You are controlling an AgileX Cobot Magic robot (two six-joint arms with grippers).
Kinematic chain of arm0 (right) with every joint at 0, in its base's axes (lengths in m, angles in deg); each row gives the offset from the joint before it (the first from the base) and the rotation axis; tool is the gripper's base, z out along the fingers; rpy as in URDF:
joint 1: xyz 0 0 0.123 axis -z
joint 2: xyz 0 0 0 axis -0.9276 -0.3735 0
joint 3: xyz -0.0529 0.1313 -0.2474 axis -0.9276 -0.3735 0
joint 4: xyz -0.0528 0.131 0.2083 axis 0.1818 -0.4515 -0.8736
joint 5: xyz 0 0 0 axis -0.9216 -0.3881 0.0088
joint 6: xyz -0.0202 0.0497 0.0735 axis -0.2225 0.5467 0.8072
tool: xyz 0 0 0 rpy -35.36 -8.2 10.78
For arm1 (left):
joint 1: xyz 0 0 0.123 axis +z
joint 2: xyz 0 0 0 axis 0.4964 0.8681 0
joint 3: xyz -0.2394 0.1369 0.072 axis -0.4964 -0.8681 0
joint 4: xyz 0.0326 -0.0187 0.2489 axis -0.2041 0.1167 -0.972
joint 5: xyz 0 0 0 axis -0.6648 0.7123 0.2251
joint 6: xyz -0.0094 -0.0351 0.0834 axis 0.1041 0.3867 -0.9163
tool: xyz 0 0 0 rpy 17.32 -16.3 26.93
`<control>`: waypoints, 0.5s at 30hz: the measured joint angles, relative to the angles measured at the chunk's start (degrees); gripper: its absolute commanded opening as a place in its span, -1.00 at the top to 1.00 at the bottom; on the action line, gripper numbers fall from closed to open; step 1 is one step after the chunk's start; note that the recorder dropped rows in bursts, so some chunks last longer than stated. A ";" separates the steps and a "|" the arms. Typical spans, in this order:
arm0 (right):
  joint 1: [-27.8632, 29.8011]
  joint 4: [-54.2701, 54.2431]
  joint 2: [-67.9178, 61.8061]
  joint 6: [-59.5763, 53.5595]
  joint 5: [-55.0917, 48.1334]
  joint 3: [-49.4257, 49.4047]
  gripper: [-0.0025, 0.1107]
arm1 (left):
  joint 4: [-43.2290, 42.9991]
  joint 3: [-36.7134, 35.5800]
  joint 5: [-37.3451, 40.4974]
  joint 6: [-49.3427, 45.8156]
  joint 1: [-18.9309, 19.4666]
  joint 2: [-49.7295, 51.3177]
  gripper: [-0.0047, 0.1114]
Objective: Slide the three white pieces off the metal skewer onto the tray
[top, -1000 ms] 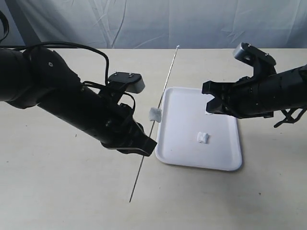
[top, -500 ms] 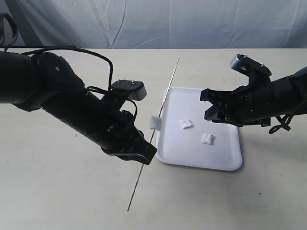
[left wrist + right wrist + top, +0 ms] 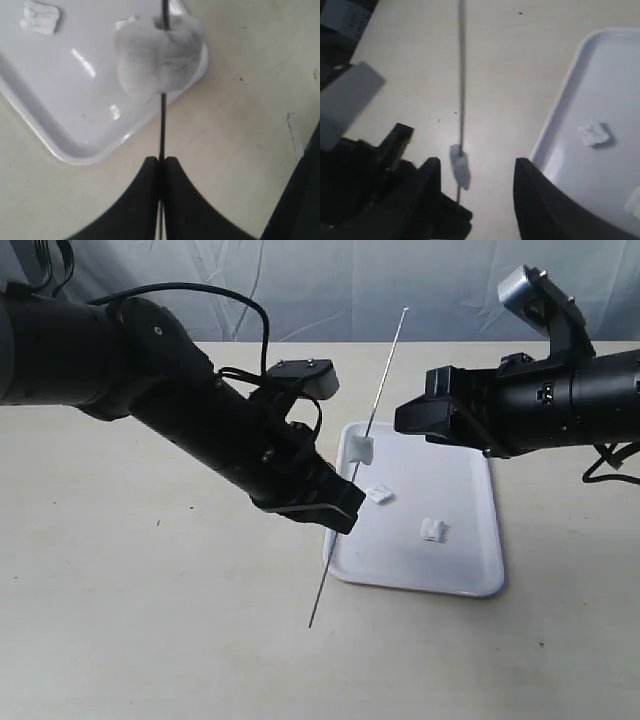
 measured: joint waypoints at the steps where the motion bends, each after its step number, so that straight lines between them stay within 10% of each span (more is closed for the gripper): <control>1: 0.00 0.11 1.77 -0.27 -1.60 0.00 0.17 | 0.90 0.28 0.72 -0.67 0.00 0.24 0.92; 15: 0.00 3.01 4.37 -0.61 -3.63 -0.09 0.17 | 16.86 0.93 9.10 -9.93 3.50 0.37 0.92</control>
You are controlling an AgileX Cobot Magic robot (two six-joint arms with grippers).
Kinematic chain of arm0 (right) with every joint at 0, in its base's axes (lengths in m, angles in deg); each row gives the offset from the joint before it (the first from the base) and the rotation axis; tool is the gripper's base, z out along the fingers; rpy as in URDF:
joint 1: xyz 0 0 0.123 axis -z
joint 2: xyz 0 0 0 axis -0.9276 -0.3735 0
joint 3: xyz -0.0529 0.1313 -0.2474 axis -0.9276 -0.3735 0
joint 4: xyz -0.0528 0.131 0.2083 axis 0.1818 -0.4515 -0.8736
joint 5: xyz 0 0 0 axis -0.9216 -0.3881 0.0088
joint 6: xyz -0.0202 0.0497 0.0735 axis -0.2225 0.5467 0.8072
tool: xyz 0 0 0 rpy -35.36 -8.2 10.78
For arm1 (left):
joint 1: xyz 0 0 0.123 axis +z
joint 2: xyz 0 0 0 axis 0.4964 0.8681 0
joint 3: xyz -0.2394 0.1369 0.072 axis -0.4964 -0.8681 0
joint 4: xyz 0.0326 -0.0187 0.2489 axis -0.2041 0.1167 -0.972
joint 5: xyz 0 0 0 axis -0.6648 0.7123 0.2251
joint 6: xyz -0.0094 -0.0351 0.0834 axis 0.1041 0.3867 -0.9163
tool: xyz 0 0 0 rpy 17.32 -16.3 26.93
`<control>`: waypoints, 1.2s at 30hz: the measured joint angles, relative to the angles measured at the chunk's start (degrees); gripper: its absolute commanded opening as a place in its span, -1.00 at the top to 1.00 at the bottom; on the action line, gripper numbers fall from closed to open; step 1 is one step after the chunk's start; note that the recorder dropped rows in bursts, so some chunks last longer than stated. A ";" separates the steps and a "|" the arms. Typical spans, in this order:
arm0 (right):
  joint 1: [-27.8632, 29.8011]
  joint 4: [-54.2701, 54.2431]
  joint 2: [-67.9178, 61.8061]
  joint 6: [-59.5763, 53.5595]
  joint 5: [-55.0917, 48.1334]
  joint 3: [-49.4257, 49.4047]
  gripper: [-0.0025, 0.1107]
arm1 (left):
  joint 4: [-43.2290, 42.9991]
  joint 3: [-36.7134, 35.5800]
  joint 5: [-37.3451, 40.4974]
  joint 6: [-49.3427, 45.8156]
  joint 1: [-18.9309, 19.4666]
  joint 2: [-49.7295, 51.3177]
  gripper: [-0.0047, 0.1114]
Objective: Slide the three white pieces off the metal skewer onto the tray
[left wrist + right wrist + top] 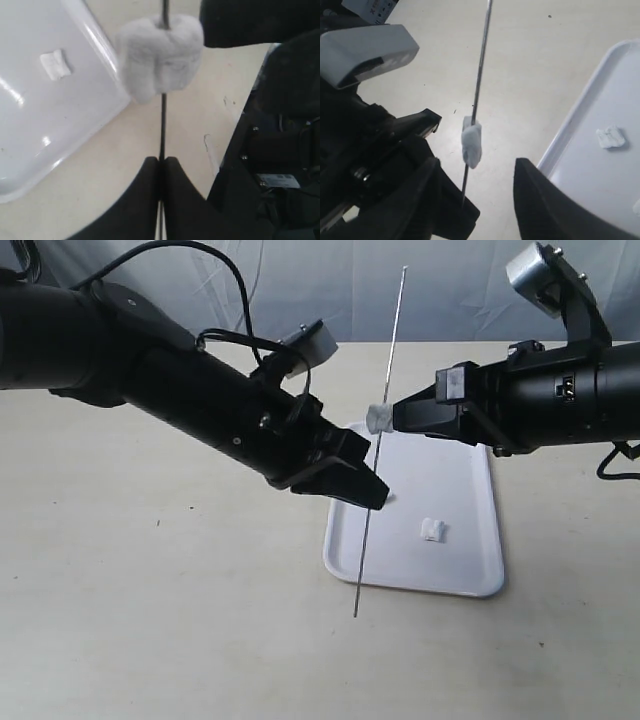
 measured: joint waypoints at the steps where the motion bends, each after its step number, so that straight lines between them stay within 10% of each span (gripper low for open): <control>1: 0.00 0.00 0.00 0.00 0.00 0.00 0.17 | 0.62 0.00 0.37 -0.45 0.00 0.00 0.92; 12: 0.00 -1.09 0.00 -0.16 0.00 0.00 0.59 | 3.41 0.00 3.04 -1.92 0.00 0.00 0.92; 36: 0.00 -3.26 0.00 -1.14 0.00 0.00 0.59 | 6.08 1.23 5.39 -3.85 -0.21 3.06 0.92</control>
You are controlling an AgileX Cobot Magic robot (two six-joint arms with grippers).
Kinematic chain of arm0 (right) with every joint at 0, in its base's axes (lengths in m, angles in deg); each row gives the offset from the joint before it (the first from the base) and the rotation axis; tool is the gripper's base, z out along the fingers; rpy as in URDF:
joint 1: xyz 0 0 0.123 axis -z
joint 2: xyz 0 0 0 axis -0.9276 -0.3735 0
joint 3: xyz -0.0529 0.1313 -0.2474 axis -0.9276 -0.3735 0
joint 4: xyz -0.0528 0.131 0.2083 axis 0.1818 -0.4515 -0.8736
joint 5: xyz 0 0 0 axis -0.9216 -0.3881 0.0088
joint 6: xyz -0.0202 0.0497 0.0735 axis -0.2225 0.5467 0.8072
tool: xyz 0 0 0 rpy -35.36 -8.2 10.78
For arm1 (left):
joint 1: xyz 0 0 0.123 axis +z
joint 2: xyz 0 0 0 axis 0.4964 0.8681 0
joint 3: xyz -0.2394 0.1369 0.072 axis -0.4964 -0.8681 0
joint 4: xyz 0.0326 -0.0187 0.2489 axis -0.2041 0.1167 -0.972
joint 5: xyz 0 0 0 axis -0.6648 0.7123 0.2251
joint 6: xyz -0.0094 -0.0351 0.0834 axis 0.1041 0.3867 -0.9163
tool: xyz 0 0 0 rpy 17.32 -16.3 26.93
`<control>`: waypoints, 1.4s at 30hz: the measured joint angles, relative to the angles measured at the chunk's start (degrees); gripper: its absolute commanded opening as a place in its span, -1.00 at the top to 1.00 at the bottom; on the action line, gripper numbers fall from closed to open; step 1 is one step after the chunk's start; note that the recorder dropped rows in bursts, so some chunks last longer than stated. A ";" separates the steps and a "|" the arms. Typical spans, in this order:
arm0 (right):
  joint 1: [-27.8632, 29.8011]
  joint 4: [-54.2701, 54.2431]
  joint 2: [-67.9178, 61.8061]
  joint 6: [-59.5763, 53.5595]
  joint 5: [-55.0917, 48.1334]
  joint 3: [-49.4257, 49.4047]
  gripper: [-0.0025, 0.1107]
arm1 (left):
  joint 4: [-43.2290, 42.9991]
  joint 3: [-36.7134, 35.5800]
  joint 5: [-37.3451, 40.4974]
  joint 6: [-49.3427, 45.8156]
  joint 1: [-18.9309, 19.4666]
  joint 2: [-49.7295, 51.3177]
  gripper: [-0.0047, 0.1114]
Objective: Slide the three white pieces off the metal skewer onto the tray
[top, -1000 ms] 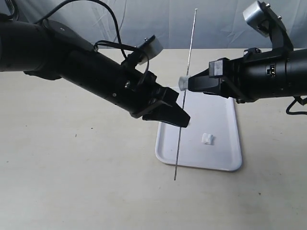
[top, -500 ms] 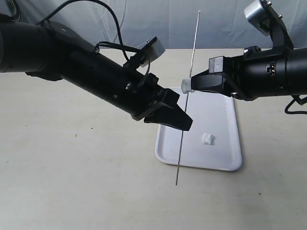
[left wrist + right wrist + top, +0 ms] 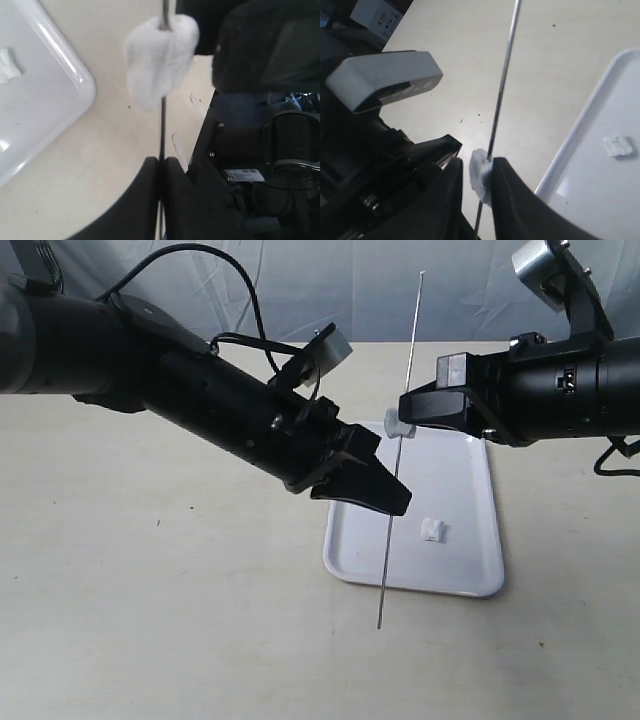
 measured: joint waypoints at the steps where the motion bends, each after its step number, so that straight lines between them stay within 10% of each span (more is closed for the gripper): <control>1: 0.00 0.00 0.00 0.00 0.11 0.00 0.59 | 0.00 0.00 0.17 0.00 0.00 0.00 0.92; 10: 0.00 0.00 0.00 0.00 0.23 0.00 0.29 | 0.00 0.12 0.30 0.00 0.00 0.00 0.92; 42: 0.00 0.00 0.00 0.00 0.94 0.00 0.71 | -0.10 1.05 1.30 -0.65 0.00 -0.10 0.92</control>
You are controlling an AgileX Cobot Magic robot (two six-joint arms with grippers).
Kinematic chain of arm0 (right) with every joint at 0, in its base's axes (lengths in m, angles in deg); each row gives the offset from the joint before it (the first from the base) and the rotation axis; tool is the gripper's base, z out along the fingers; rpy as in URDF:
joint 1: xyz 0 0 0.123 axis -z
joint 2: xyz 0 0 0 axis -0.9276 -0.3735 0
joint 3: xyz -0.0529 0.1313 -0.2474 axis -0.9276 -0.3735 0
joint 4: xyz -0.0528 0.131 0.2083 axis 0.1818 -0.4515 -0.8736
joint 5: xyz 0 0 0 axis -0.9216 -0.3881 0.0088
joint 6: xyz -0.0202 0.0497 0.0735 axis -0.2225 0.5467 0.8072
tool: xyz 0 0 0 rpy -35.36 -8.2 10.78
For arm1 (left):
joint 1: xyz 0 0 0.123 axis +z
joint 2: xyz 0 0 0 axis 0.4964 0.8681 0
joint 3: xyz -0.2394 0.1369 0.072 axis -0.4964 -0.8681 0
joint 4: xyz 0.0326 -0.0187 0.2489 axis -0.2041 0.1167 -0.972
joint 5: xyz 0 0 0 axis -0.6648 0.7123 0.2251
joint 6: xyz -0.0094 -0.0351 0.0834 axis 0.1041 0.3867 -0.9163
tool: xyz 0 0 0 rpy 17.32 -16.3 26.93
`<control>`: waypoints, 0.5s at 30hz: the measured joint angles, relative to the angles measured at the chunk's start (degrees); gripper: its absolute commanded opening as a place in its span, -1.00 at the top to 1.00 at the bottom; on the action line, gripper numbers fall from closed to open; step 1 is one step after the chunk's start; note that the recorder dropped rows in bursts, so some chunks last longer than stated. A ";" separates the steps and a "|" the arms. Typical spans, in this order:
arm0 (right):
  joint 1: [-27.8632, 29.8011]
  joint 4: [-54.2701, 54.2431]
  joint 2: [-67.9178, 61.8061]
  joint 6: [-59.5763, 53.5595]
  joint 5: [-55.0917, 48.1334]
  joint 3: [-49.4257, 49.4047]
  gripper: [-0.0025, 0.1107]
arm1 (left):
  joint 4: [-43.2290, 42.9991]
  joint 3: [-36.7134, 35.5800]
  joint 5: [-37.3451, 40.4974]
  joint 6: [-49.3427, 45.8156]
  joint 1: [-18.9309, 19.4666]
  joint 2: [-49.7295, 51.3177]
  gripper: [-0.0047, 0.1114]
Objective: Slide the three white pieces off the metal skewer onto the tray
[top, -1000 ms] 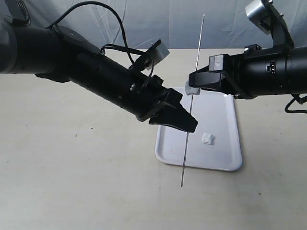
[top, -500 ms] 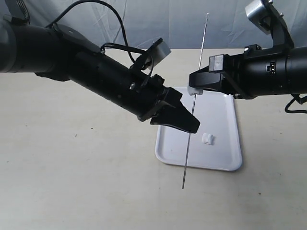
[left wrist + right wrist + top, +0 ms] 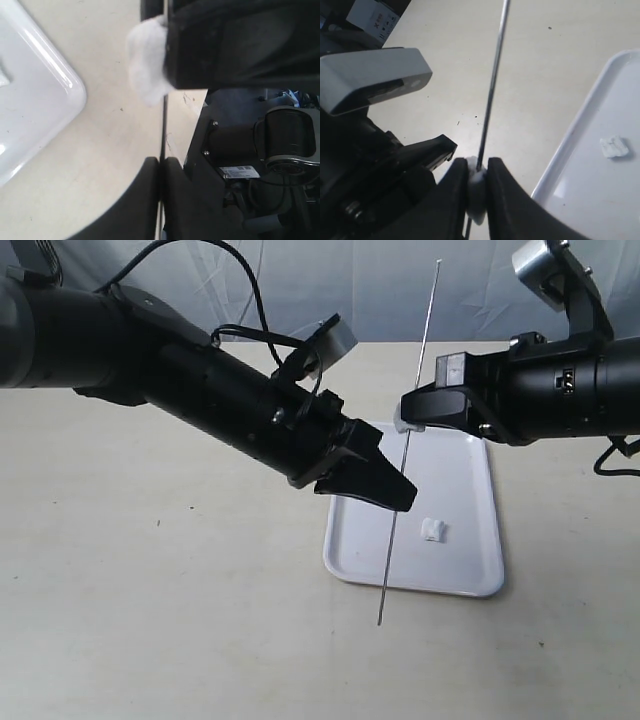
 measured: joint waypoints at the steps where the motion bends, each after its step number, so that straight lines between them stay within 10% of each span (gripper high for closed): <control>1: 0.00 -0.09 0.00 0.00 0.13 0.00 0.71 | 0.00 0.00 0.00 0.00 0.00 0.00 0.92; 15: 0.00 -1.20 0.00 -0.21 1.94 0.00 0.71 | -1.49 -0.98 -1.74 1.05 -2.73 0.00 0.92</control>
